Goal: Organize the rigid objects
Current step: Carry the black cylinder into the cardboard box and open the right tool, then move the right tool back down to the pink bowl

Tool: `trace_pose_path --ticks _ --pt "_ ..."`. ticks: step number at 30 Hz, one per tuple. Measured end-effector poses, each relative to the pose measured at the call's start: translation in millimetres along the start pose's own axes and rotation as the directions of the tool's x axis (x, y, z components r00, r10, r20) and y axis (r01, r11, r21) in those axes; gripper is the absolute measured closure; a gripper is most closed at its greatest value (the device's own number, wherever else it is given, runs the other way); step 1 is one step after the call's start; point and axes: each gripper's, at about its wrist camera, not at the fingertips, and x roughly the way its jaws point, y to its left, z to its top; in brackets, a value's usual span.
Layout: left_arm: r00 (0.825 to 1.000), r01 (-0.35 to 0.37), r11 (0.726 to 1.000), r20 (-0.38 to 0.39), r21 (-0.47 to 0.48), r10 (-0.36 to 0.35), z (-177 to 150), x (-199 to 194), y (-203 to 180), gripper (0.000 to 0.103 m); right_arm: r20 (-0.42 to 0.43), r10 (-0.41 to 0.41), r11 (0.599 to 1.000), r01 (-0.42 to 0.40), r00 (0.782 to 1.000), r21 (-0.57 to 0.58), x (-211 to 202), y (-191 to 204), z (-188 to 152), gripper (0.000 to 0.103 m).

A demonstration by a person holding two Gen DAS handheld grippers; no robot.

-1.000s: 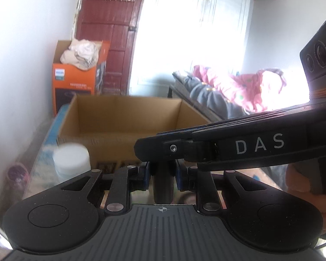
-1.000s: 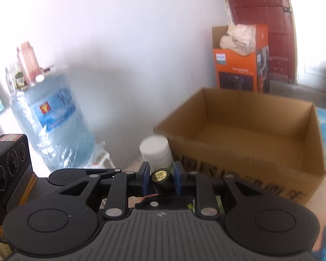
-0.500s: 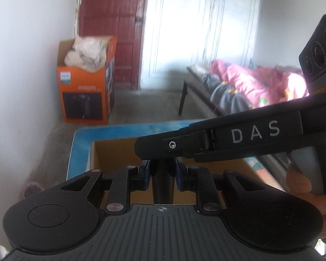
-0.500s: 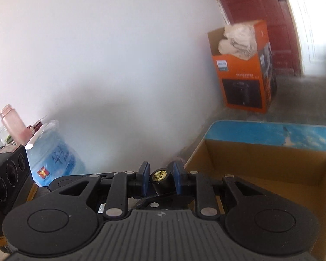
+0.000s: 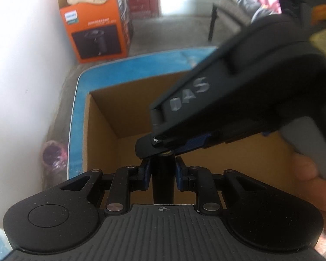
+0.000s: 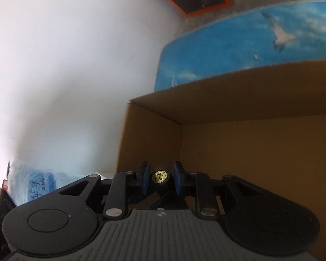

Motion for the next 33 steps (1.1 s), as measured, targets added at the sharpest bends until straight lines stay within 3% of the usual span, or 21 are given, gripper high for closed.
trace_pose_path --ticks 6,12,24,28,33 --pt "1.0 -0.011 1.0 0.004 0.0 0.011 3.5 -0.6 3.6 0.079 -0.041 -0.038 0.998 0.04 0.998 0.049 34.2 -15.9 14.5 0.077" --pt "0.998 0.002 1.0 0.061 -0.014 -0.001 -1.8 -22.1 8.6 0.074 0.025 -0.025 0.999 0.024 0.999 0.042 19.6 -16.9 11.6 0.075" --pt "0.968 0.074 0.997 0.243 -0.03 -0.065 -41.8 -116.5 1.8 0.052 0.194 0.035 0.999 -0.034 0.98 -0.008 -74.5 6.9 -5.3 0.075" --pt "0.955 0.104 0.994 0.283 -0.031 -0.091 -66.5 -147.8 -7.7 0.043 0.252 0.074 0.997 -0.069 0.965 -0.028 -117.1 8.7 -31.8 0.075" --pt "0.94 0.143 0.989 0.315 -0.025 -0.128 -98.0 -172.8 -17.0 0.038 0.313 0.099 0.995 -0.085 0.945 -0.057 -161.5 5.5 -76.2 0.075"
